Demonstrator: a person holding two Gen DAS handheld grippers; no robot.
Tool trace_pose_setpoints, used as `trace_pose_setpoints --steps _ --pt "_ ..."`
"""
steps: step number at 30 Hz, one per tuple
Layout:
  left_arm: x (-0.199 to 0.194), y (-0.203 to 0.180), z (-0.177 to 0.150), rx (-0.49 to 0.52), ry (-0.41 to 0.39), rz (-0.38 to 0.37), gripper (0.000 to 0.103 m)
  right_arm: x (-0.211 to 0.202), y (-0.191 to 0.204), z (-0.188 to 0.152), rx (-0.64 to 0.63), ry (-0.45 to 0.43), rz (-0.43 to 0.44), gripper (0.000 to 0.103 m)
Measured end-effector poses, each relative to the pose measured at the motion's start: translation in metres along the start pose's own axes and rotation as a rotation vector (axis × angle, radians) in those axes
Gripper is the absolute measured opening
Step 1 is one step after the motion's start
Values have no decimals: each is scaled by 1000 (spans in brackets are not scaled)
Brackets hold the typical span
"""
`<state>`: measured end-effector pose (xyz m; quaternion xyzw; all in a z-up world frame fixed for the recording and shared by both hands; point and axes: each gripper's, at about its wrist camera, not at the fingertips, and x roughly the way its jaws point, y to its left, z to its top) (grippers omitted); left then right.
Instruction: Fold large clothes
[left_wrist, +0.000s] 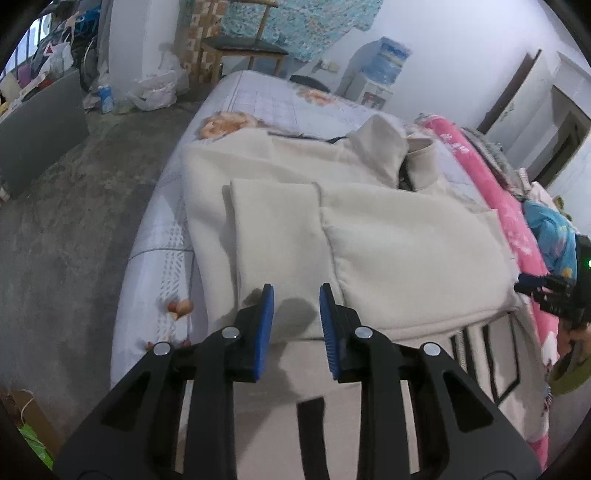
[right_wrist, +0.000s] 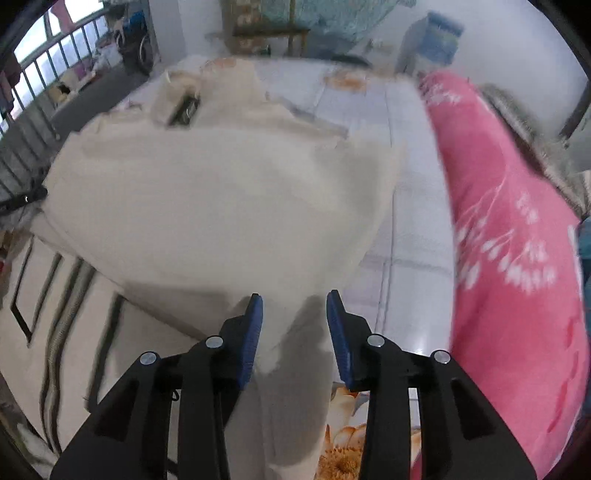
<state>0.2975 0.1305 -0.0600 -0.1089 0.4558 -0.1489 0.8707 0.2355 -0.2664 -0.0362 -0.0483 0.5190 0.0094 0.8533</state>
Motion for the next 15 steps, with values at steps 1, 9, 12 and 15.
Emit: trace_pose_setpoints --steps 1,9,12,15 --pt "-4 -2 0 8 -10 -17 25 -8 3 4 7 -21 38 36" --pt "14 -17 -4 28 55 62 37 39 38 29 46 12 109 47" --pt "1 -20 -6 14 77 81 37 48 41 29 78 39 85 50" --pt "-23 -20 -11 10 67 88 38 19 46 22 120 11 79 50"
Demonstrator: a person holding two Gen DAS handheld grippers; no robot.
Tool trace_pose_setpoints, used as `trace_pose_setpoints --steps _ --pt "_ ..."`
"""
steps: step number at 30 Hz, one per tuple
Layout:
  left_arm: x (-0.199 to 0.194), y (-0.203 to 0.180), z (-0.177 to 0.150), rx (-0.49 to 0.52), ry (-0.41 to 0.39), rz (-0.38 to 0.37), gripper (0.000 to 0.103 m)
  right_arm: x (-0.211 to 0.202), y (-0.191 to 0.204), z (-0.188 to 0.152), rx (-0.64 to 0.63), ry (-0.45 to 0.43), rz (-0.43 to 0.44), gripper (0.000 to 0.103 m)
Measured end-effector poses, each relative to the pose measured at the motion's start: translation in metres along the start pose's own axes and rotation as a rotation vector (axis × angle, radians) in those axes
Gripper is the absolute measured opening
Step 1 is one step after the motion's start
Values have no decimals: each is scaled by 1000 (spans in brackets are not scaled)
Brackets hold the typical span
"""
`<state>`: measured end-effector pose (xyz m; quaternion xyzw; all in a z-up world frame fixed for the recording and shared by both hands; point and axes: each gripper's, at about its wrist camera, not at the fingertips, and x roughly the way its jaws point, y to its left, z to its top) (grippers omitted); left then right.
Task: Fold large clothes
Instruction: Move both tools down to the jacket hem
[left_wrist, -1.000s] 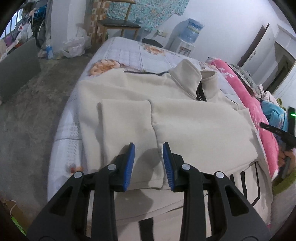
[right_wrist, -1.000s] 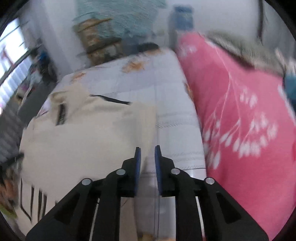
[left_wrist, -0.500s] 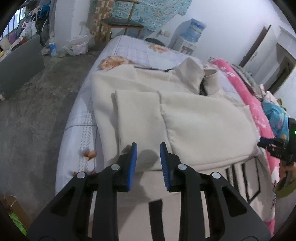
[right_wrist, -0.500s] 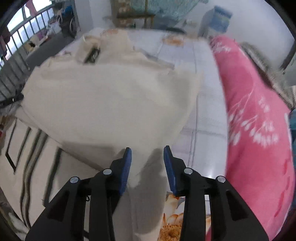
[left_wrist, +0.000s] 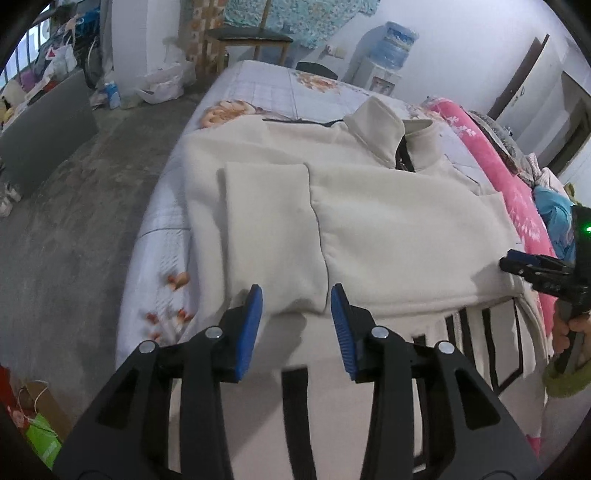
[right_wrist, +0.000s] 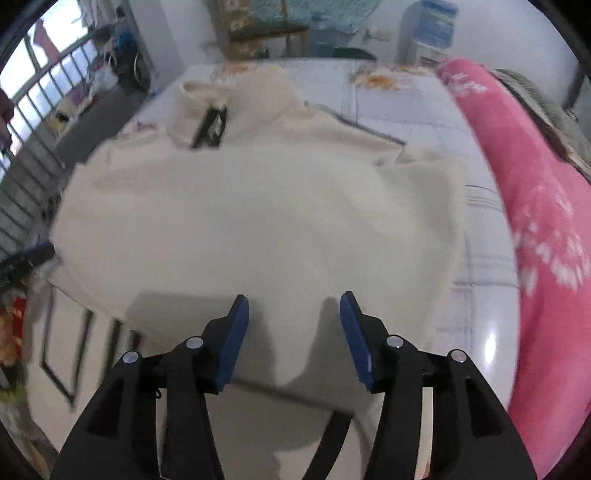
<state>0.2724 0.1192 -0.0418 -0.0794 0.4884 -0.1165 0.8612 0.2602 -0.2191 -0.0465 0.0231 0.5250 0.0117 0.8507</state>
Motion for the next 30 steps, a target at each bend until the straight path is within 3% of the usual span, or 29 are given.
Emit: trace_pose_setpoints --steps 1,3,6,10,13,19,23,30 --pt "-7 0 -4 1 -2 6 42 -10 2 -3 1 -16 14 51" --pt "-23 -3 -15 11 -4 14 46 -39 12 -15 5 -66 35 63" --pt "-46 -7 -41 27 -17 22 62 -72 29 -47 -2 -118 89 73" --pt "-74 -17 -88 45 -35 46 74 -87 50 -93 17 -139 126 78" --pt "-79 -26 -117 67 -37 81 79 -84 68 -136 35 -132 94 79" --pt "-69 -45 -173 116 -2 118 82 -61 99 -192 47 -76 51 82" --pt "-56 -49 -184 133 5 157 84 -57 113 -205 9 -103 -47 86" --pt "-54 -48 -183 110 -13 164 84 -54 112 -211 30 -130 -72 96"
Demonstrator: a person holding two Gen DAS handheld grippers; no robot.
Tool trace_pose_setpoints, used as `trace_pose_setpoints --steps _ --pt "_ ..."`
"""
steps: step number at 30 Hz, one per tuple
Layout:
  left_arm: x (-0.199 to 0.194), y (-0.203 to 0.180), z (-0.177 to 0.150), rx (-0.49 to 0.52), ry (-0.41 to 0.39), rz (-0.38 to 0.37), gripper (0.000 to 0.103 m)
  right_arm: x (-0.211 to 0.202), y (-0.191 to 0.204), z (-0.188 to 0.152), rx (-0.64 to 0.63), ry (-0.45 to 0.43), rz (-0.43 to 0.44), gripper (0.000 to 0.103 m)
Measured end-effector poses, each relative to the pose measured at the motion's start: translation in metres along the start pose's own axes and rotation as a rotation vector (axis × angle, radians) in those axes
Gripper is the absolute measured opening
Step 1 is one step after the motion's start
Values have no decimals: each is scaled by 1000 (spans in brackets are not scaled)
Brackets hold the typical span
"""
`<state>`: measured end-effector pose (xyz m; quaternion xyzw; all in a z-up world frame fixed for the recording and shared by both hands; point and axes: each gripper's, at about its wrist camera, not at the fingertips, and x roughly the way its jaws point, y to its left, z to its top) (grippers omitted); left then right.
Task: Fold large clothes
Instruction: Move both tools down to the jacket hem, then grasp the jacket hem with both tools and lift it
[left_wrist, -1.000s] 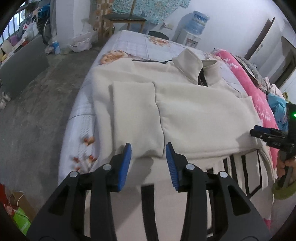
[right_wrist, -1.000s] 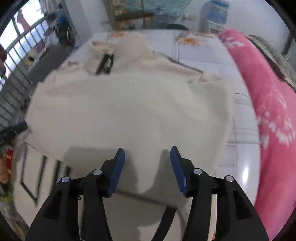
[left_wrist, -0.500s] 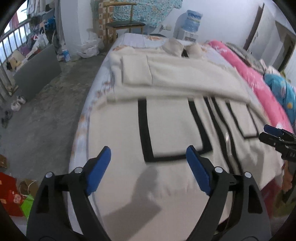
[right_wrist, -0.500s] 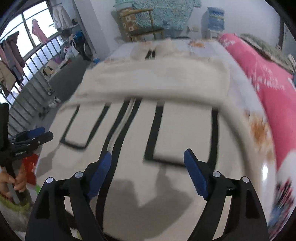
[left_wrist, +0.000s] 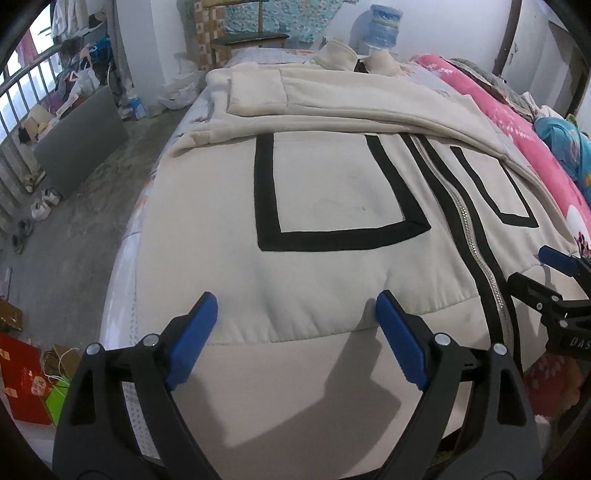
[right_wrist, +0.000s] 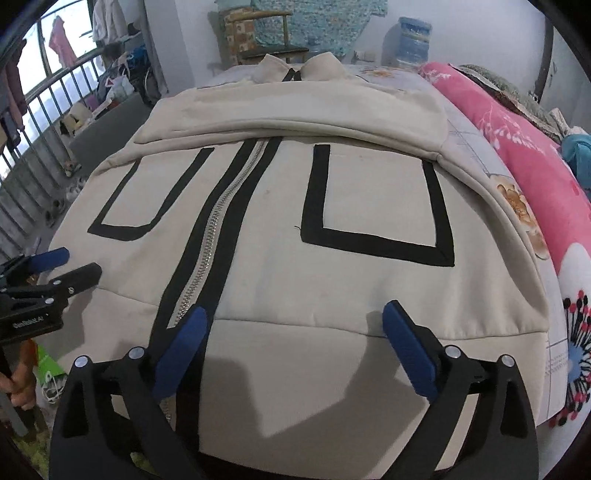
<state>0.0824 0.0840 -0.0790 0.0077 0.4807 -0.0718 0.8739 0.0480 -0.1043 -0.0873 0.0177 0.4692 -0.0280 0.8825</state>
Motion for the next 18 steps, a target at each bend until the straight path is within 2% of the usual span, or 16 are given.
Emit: trace_pose_setpoints --steps 2,6,12,18 --pt "-3 -1 -2 -4 -12 12 84 1 -1 -1 -1 -7 5 96" --pt "-27 7 -15 -10 -91 36 84 1 -4 -1 -3 -10 25 96" --pt "-62 33 -60 -43 -130 74 84 1 -7 -2 -9 -24 43 97" --pt "-75 61 -107 -179 -109 -7 69 4 -7 -1 -17 -12 63 97"
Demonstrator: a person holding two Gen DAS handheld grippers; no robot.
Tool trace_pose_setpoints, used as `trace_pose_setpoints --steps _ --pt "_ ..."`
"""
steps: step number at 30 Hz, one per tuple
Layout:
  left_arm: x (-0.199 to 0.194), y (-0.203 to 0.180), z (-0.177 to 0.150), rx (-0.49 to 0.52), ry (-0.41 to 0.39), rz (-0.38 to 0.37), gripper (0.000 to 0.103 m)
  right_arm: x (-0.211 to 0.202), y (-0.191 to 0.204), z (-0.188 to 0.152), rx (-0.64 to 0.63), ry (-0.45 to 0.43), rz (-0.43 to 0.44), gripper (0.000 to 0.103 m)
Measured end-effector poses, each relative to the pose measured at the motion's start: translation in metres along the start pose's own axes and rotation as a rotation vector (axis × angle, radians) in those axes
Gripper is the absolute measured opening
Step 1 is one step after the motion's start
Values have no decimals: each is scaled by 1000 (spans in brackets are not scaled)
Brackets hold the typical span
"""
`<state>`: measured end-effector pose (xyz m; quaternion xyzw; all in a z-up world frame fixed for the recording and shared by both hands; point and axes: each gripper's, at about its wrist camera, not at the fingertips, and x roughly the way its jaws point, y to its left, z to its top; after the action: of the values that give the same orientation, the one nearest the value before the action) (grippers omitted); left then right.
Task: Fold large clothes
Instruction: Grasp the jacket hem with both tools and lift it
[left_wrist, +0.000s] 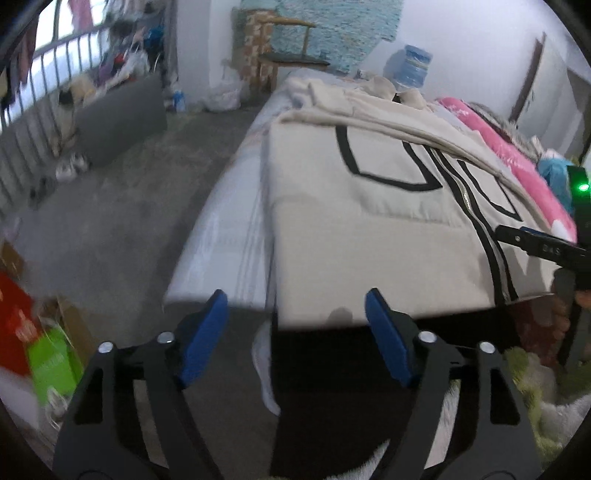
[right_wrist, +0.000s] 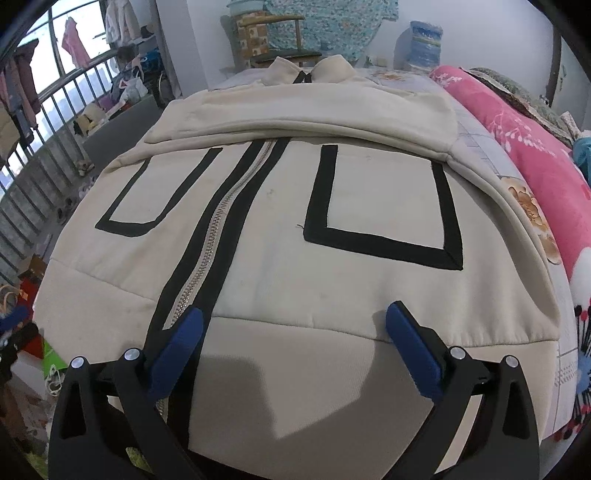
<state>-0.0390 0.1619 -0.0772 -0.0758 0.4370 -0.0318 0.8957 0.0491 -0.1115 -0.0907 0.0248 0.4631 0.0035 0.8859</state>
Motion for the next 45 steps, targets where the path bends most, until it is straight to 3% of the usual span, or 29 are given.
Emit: trace_pose_setpoints --steps 2,9,16,21,27,35,38,45 --pt "3 8 -6 -39 13 -28 61 1 0 1 0 4 1 97" --pt "19 21 -9 -134 45 -169 51 2 1 2 10 10 1 97" --pt "0 5 -6 -92 -12 -242 49 2 2 2 12 16 -4 97" --pt "-3 -7 -4 -47 -34 -228 49 2 3 2 13 16 -5 97" --pt "12 1 3 -95 -26 -186 48 2 3 2 13 16 -5 97" --pt "17 -1 8 -93 -20 -177 34 2 1 1 11 9 0 97" --pt "22 -2 9 -79 13 -114 22 2 0 1 12 6 2 97" --pt "22 -4 11 -51 33 -55 14 -24 -14 -9 42 -15 84 97"
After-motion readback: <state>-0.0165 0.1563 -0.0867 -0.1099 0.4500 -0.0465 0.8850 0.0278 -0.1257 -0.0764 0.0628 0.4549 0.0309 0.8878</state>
